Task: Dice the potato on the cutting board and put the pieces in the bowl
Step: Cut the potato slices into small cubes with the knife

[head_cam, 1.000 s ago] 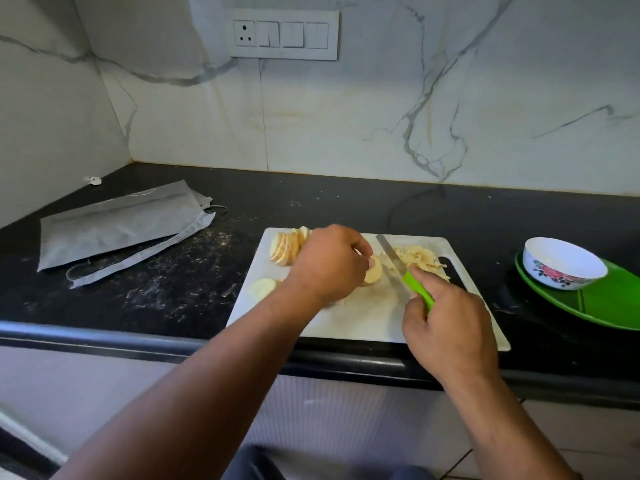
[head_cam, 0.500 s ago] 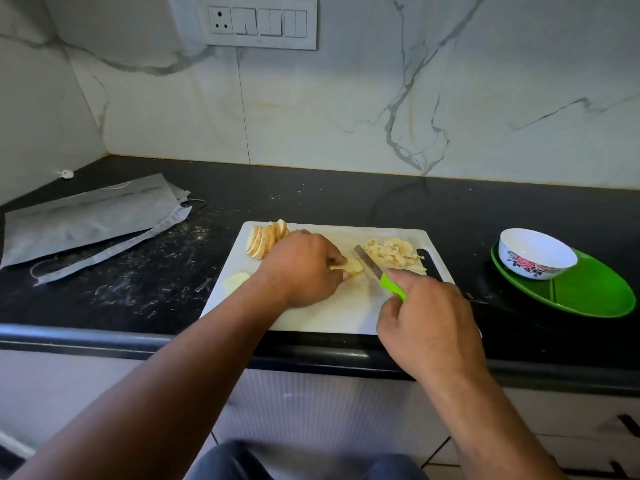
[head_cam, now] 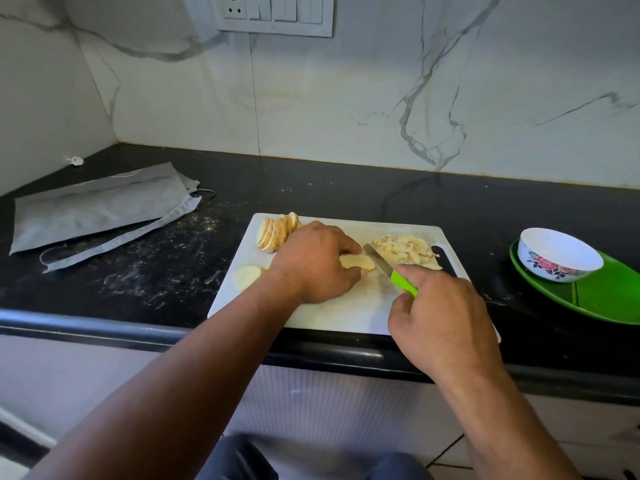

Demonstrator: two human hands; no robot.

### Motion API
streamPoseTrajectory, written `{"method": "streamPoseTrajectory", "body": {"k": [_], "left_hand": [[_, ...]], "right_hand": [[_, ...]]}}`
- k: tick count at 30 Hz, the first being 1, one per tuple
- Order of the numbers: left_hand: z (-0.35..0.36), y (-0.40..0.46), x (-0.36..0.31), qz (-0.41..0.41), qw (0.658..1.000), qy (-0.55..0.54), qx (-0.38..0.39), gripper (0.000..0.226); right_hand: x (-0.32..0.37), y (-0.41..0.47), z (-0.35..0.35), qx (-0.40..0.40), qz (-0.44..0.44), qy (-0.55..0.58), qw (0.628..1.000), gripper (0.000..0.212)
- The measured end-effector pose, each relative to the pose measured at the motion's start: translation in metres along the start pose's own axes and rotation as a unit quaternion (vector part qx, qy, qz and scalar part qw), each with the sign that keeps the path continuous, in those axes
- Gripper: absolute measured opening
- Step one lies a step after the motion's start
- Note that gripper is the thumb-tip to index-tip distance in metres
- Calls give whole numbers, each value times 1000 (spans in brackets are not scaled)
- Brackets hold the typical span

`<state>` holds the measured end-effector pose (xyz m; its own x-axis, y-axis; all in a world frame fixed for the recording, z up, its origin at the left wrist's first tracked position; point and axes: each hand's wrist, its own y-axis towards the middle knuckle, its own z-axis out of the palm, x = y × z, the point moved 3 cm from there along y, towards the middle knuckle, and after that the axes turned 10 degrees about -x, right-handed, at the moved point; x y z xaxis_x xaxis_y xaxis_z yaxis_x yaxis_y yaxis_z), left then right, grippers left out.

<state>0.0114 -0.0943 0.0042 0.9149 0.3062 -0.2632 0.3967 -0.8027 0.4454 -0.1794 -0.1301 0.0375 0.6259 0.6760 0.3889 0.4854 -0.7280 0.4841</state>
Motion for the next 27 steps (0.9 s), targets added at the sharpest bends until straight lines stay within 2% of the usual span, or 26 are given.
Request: {"method": "streamPoseTrajectory", "body": {"k": [9,19,27], "left_hand": [[1,-3,7,-57,997,-26,-42,44],[-3,-5,4,-47,999,11,-26,38],[0,-4,5,-55,998,17,-24,37]], "right_hand": [[11,5,2,2,-22,-9,1000,39],[17,5,6,21,-32,-18,999,41],[14,-28,-24,49,-66,-49,995,41]]}}
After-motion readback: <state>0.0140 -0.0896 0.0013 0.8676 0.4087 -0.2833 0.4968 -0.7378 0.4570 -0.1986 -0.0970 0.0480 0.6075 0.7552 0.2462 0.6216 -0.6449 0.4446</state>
